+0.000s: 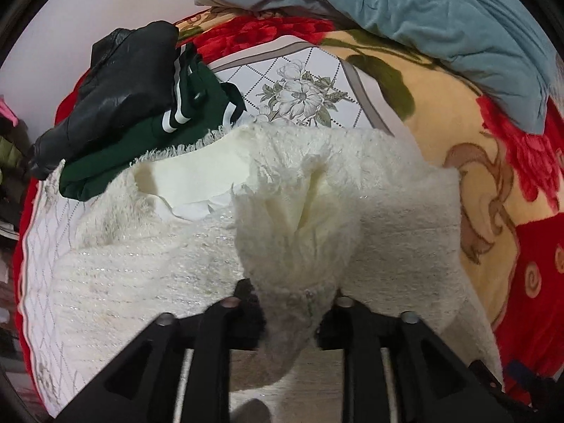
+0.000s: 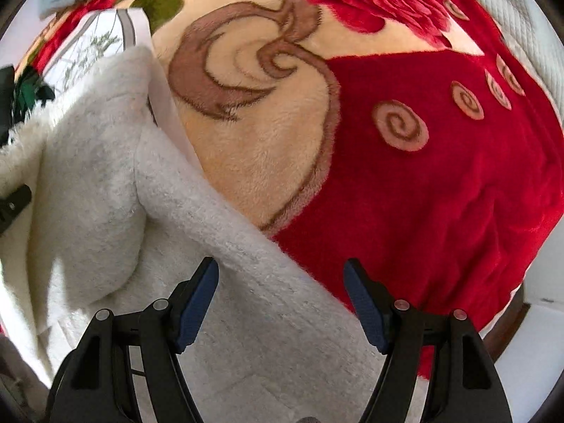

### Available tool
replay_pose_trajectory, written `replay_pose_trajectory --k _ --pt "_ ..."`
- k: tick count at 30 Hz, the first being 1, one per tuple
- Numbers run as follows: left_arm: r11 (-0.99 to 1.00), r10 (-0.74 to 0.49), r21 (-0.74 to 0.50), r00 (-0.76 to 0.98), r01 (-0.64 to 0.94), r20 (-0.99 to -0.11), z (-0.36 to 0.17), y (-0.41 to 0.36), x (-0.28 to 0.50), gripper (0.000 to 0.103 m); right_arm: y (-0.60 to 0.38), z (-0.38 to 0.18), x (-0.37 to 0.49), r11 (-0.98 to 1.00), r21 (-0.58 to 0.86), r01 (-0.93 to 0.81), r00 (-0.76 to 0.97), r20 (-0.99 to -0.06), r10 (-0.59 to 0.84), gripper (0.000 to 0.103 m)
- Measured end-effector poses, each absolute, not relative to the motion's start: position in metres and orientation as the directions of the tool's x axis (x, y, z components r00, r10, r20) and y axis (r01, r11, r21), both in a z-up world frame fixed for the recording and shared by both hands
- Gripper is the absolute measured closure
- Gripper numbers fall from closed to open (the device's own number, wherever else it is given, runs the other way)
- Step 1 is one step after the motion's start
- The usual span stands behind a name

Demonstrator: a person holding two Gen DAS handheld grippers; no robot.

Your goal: Fold large clothes

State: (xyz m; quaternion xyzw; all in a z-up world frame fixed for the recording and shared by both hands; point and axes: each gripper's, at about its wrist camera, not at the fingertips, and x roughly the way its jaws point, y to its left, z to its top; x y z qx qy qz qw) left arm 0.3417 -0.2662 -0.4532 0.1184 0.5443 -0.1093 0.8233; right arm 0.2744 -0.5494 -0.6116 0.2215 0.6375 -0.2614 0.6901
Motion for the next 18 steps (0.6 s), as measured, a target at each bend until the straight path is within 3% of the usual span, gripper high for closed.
replay_pose_trajectory --k 1,2,3,7,12,18 --pt "0.948 -0.072 0.052 0.372 0.314 -0.926 -0.453 -0.267 0.342 0.047 -0.552 -0.609 0.274 0.759 -0.007 0.651 0.065 -0.996 -0.065 0.028" --pt "0.949 -0.094 0.027 0.364 0.315 -0.927 -0.450 -0.266 0.342 0.011 -0.555 -0.607 0.274 0.755 0.012 0.656 0.080 -0.995 -0.054 0.028" --pt "0.950 -0.112 0.008 0.366 0.312 -0.924 -0.450 -0.265 0.343 0.002 -0.556 -0.603 0.275 0.752 0.030 0.659 0.095 -0.995 -0.043 0.028" --pt "0.968 -0.115 -0.018 0.385 0.249 -0.916 -0.439 -0.242 0.348 0.002 -0.560 -0.585 0.285 0.756 0.110 0.645 0.165 -0.986 0.003 0.028" --pt "0.995 0.036 0.069 0.406 0.068 -0.913 -0.434 -0.183 0.354 0.002 -0.548 -0.573 0.320 0.799 0.220 0.560 0.238 -0.966 0.100 0.028" --pt "0.980 0.188 0.159 0.308 -0.118 -0.933 -0.462 -0.114 0.356 0.002 -0.491 -0.585 0.393 0.835 0.321 0.447 0.256 -0.940 0.224 0.028"
